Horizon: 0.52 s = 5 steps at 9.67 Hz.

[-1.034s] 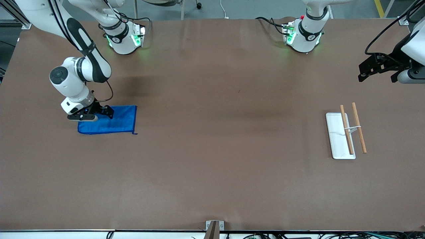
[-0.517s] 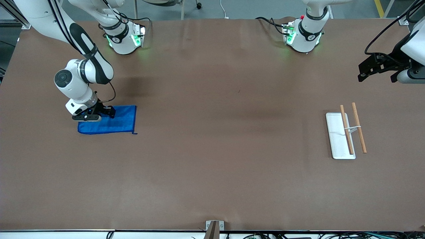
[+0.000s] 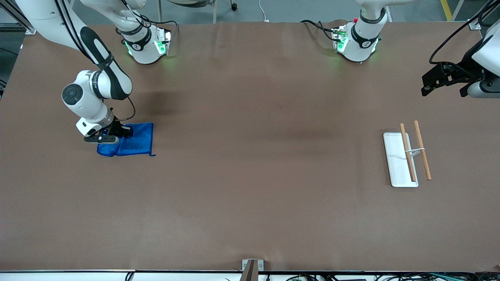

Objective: Right arm passes towel to left arm to hang
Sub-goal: 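Lift the towel with the right gripper while the left gripper reaches inward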

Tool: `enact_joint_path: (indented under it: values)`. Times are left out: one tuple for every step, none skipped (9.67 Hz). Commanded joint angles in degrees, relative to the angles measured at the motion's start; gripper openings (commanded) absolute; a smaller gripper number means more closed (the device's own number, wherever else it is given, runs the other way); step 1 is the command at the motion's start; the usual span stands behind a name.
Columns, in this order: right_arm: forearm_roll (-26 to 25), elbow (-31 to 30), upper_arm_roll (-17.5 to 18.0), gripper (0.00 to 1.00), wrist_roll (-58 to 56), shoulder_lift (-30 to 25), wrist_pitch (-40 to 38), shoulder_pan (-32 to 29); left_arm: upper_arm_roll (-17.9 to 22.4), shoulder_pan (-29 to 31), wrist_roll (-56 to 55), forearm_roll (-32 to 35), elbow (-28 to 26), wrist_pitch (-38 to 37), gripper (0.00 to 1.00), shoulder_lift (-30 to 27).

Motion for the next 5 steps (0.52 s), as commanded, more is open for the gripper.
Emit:
enact_joint_path:
  values:
    - [-0.6, 6.2, 0.1, 0.00, 1.3, -8.0, -17.4, 0.8, -0.4, 0.3, 0.6, 0.1, 0.0, -1.0, 1.00, 1.1]
    - [-0.6, 11.5, 0.3, 0.00, 1.4, -9.1, -25.6, 1.3, -0.3, 0.4, 0.7, 0.1, 0.0, -1.0, 1.00, 1.0]
    - [-0.6, 17.3, 0.3, 0.00, 2.1, -9.4, -33.4, 2.8, -0.3, 0.4, 0.7, 0.1, 0.0, -1.0, 1.00, 1.0]
    - [-0.5, 22.7, 0.4, 0.00, 4.6, -9.5, -40.2, 5.1, -0.3, 0.3, 0.7, 0.1, 0.0, -1.0, 1.00, 1.0]
    - [-0.5, 26.7, 1.8, 0.00, 9.3, -9.7, -44.5, 8.9, -0.3, 0.3, 0.7, 0.1, 0.0, -1.0, 1.00, 1.0]
